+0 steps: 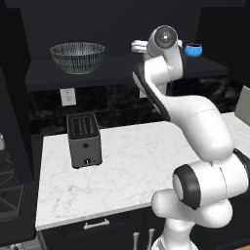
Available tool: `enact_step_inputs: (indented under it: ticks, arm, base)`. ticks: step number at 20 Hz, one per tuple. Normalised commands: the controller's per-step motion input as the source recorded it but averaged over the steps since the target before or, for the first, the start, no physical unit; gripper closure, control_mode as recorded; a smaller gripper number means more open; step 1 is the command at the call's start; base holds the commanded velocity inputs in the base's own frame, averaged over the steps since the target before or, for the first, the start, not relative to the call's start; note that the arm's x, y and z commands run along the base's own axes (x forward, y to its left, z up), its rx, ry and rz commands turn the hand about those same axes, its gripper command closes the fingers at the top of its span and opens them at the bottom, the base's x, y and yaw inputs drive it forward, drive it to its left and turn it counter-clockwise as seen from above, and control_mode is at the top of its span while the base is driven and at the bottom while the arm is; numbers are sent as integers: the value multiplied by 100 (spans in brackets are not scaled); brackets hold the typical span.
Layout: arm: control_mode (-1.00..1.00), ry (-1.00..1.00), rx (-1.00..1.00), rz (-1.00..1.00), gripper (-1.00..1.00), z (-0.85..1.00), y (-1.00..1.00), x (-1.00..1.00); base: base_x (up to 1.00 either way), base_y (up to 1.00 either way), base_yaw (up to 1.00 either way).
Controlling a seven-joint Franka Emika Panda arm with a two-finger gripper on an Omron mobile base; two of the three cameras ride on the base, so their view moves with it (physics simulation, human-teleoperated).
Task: Gather all objects into one cabinet and sort the glasses and bowls to opposite sides.
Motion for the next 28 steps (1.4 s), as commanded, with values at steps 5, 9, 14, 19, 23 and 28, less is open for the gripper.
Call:
enact_step_inputs:
  ticks: [5,9,14,19,23,28]
  arm:
    - [-100,6,0,-16,100,10,-34,1]
    - [-100,5,0,-13,100,11,-42,12]
    - [-100,1,0,-8,100,0,-60,7]
    - [-100,2,0,-8,100,3,-61,3]
    - [-100,3,0,-8,100,6,-55,0]
    - [-100,0,0,-4,100,0,-58,0]
  base:
    - [0,0,0]
    - [0,0,0]
    - [0,0,0]
    - [0,0,0]
    - [0,0,0]
    - [0,0,0]
